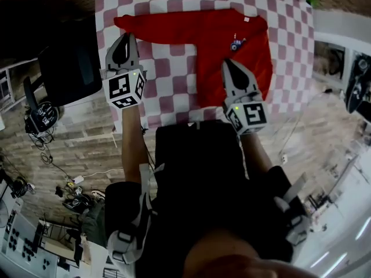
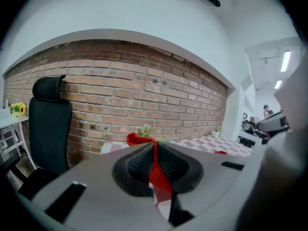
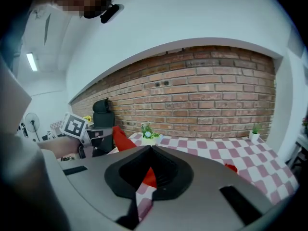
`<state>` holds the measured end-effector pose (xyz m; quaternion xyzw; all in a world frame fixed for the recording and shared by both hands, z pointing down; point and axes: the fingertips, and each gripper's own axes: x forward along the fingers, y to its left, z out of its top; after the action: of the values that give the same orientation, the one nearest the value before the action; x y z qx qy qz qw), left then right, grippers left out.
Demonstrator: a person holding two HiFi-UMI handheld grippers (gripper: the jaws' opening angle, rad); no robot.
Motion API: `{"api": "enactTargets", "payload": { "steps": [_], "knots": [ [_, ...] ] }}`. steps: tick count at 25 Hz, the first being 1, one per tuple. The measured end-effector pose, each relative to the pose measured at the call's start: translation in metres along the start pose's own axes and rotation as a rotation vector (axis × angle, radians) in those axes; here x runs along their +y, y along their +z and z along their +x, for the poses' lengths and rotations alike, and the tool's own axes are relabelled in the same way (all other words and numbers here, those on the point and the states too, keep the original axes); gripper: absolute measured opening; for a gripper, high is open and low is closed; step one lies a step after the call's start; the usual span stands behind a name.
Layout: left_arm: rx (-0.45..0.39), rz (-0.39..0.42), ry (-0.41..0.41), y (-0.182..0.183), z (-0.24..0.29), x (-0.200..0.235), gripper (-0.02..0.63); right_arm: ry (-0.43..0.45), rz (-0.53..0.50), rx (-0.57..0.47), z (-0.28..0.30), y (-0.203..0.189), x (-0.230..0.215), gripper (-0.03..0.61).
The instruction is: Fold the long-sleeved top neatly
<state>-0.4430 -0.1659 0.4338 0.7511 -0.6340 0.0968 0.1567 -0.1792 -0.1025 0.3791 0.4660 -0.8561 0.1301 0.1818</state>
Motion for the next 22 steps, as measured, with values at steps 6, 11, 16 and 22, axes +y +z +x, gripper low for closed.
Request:
{"api": "enactTargets", "payload": {
  "steps": [6, 11, 16, 22],
  "knots": [
    [-0.05, 0.119, -0.104, 0.027, -0.017, -0.08, 0.026, -0.064, 0.031, -0.041, -0.053, -0.011, -0.041, 0.008],
    [-0.077, 0.201, -0.159, 0.042, -0.032, -0.147, 0.026, -0.115, 0.054, -0.078, -0.103, -0.025, -0.076, 0.008],
    [-0.105, 0.272, -0.223, 0.053, -0.04, -0.238, 0.026, -0.172, 0.098, -0.106, -0.166, -0.048, -0.122, 0.008],
    [-0.13, 0.39, -0.323, 0.045, -0.039, -0.313, 0.026, -0.247, 0.143, -0.126, -0.204, -0.076, -0.149, 0.008]
  ]
}}
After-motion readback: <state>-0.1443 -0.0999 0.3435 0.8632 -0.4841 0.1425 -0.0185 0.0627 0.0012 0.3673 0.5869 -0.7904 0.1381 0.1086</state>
